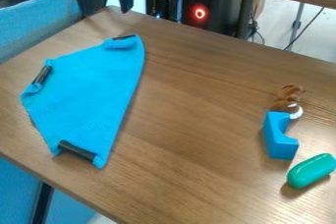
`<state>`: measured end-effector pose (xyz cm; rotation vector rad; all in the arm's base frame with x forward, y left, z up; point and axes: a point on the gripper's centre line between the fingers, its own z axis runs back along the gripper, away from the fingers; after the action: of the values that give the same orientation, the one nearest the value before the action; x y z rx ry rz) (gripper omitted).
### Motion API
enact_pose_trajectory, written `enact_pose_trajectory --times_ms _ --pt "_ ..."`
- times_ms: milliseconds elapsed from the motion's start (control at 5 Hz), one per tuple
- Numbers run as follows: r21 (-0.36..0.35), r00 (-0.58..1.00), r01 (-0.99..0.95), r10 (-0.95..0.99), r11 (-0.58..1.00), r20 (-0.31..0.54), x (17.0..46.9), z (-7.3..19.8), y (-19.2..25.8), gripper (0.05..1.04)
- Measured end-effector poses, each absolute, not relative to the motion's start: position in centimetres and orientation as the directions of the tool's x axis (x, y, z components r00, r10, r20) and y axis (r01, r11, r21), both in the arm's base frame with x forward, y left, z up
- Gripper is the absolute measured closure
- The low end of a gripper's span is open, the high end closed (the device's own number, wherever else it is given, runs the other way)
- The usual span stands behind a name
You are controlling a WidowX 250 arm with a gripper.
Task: Move the cloth from top left to bottom of the table
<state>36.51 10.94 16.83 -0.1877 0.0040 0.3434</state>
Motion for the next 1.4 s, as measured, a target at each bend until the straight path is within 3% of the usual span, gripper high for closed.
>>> enact_pose_trajectory --times_ms 400,800,1400 --pt "-0.144 0.941 -0.338 0.329 0.930 -0.084 36.3 13.3 11.5 0.083" --pt "-0.062 0.939 -0.343 0.344 0.937 -0.008 36.4 11.3 13.7 0.083" --pt "-0.045 0.959 -0.276 0.278 0.960 0.055 35.3 5.4 13.7 0.083"
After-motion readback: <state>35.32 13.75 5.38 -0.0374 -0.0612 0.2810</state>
